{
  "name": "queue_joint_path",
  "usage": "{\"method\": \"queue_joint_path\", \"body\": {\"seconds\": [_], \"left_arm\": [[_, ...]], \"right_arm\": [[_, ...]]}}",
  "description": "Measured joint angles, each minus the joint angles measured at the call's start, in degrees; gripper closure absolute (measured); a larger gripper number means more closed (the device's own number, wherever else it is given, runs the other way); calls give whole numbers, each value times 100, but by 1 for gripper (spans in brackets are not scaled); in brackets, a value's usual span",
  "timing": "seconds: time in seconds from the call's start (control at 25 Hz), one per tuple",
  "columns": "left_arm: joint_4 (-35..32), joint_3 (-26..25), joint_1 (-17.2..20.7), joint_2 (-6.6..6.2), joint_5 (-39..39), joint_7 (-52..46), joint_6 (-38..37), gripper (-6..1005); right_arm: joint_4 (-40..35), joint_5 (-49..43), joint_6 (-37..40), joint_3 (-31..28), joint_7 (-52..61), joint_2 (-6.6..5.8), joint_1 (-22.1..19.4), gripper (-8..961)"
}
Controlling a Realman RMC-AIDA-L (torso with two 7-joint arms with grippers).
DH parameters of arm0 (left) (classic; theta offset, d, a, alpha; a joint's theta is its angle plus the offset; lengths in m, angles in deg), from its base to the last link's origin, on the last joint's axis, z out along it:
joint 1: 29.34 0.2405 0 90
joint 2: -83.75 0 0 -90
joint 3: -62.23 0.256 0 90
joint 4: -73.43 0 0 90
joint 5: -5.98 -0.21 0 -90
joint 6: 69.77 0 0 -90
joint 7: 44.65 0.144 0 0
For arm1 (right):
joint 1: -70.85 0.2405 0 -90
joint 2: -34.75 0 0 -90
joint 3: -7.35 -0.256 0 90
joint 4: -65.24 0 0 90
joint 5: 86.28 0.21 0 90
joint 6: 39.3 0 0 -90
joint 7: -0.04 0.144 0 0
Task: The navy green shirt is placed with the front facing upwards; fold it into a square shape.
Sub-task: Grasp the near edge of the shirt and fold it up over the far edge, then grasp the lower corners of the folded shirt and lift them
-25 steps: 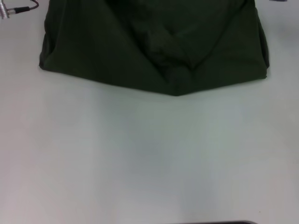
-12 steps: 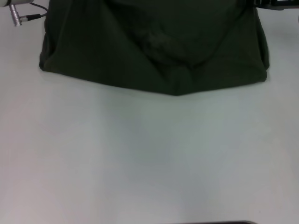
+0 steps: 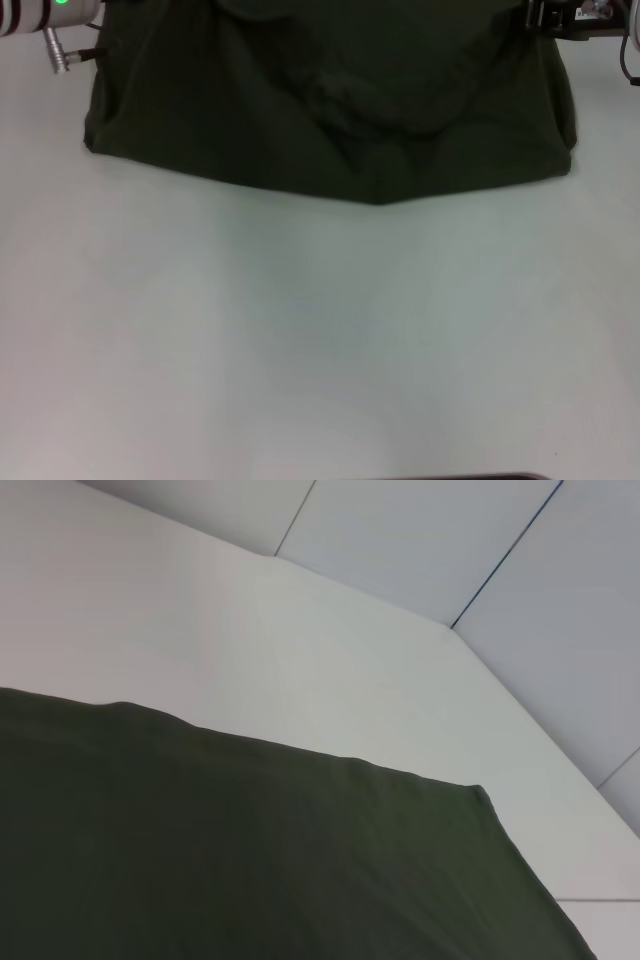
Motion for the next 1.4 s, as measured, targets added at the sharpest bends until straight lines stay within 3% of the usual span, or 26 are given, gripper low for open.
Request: {"method": "queue_joint_path", "body": {"seconds": [0.28, 0.4, 0.72, 0.8, 0.84, 1.04, 1.28, 1.4], "left_arm": [[-32, 5, 89, 117, 330, 259, -5, 928], [-23, 5, 158, 126, 511, 328, -26, 870], [-48, 5, 272, 147, 734, 353, -65, 716], [-81, 5, 307, 150, 875, 398, -143, 515], [-113, 6, 335, 151, 1003, 446, -211, 477], [-283, 10, 457, 150, 1428, 604, -433, 285], [-359, 15, 504, 159, 1454, 606, -619, 139], [-527, 14, 598, 188, 1466, 616, -923, 146]], "right_arm": [[9, -3, 25, 26, 56, 3, -18, 740], [9, -17, 26, 70, 61, 3, 2, 737], [-152, 106, 50, 216, 190, 3, -2, 404], [-253, 314, 111, 222, 166, -6, -62, 321], [-300, 415, 142, 227, 153, -14, -97, 280], [-537, 647, 350, 217, 139, -67, -212, 266], [-966, 729, 868, 214, 141, -78, -435, 252], [-1181, 734, 1232, 226, 140, -83, -648, 251]]}}
